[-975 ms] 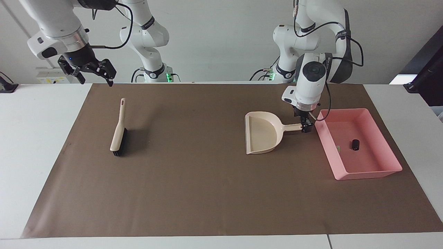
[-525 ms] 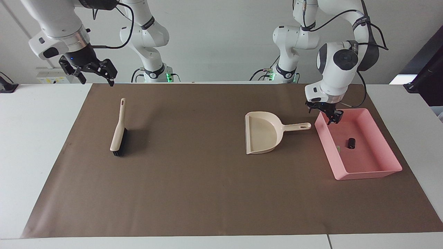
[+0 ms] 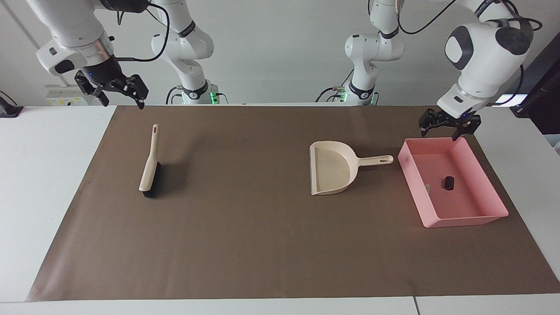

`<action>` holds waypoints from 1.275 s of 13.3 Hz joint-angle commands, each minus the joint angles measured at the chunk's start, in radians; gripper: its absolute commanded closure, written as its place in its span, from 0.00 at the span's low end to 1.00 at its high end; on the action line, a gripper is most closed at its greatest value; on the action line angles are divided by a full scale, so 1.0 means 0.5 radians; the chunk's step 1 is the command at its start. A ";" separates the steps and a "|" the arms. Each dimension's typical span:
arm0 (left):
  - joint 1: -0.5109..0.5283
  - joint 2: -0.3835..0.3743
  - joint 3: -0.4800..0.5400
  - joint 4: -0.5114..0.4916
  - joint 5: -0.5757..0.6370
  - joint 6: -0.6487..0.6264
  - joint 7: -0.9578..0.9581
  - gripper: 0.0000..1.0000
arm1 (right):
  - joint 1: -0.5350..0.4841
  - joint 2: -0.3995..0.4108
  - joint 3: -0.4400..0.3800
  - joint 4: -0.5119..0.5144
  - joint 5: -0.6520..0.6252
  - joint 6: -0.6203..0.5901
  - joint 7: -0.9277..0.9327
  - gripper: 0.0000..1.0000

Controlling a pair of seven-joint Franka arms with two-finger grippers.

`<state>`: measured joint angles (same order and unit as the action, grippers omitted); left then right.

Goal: Clean e-waste and dump in bin

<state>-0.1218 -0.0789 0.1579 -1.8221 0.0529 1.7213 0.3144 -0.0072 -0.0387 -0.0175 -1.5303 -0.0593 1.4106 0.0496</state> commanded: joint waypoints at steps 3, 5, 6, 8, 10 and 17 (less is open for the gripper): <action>0.066 0.164 -0.003 0.545 -0.133 -0.417 -0.080 0.02 | -0.019 -0.012 0.014 0.002 0.008 -0.029 -0.041 0.00; 0.063 0.201 -0.003 0.668 -0.136 -0.500 -0.138 0.02 | -0.019 -0.012 0.014 0.002 0.008 -0.029 -0.041 0.00; 0.063 0.186 -0.006 0.662 -0.130 -0.500 -0.165 0.02 | -0.019 -0.012 0.014 0.002 0.008 -0.029 -0.041 0.00; 0.056 0.149 -0.006 0.638 -0.139 -0.549 -0.208 0.02 | -0.019 -0.012 0.014 0.002 0.008 -0.029 -0.041 0.00; 0.032 0.133 -0.009 0.619 -0.140 -0.568 -0.306 0.02 | -0.019 -0.012 0.014 0.002 0.008 -0.029 -0.041 0.00; 0.135 0.054 -0.232 0.533 -0.140 -0.562 -0.451 0.02 | -0.019 -0.012 0.014 0.002 0.008 -0.032 -0.041 0.00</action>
<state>-0.0959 -0.0261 0.0990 -1.5296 -0.0062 1.4515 0.1198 -0.0071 -0.0387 -0.0175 -1.5303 -0.0593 1.4106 0.0496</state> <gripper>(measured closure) 0.018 0.000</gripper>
